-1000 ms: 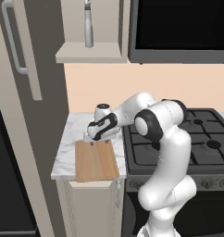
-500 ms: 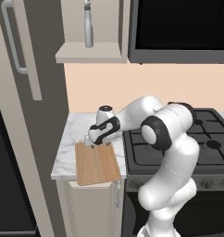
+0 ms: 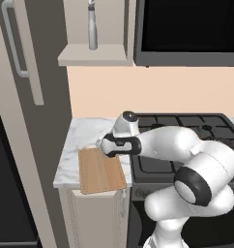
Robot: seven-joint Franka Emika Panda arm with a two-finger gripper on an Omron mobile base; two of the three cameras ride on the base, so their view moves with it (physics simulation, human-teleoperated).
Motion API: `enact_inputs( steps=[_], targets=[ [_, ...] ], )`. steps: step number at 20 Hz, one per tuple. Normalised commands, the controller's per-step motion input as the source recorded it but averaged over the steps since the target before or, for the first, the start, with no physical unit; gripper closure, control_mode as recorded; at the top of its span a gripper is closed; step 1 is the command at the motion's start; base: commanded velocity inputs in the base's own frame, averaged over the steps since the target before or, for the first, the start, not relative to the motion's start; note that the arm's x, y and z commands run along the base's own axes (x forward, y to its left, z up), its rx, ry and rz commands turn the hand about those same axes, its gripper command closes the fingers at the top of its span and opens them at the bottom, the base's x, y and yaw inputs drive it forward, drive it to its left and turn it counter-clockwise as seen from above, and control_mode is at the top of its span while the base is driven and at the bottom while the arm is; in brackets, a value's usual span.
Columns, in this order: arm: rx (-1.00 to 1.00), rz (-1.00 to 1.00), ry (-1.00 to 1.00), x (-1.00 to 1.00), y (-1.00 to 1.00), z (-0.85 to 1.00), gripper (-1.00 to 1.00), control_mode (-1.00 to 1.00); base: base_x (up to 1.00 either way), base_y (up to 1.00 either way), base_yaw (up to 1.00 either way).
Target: Move the cutting board and knife to the sink. Then move spray from the cabinet to the counter.
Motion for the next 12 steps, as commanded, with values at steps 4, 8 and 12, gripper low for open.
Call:
enact_inputs(
  steps=[4, 8, 12],
  targets=[
    [0.0, 0.16, -0.25, -1.0, 0.0, 0.41, -1.0, -1.0, 0.0, 0.0, 0.0],
    [-0.02, 0.15, -0.24, -1.0, 0.0, 0.64, -1.0, -1.0, 0.0, 0.0, 0.0],
    [-0.08, 0.12, -0.18, -1.0, 0.07, 0.9, -1.0, -1.0, 0.0, 0.0, 0.0]
  ],
)
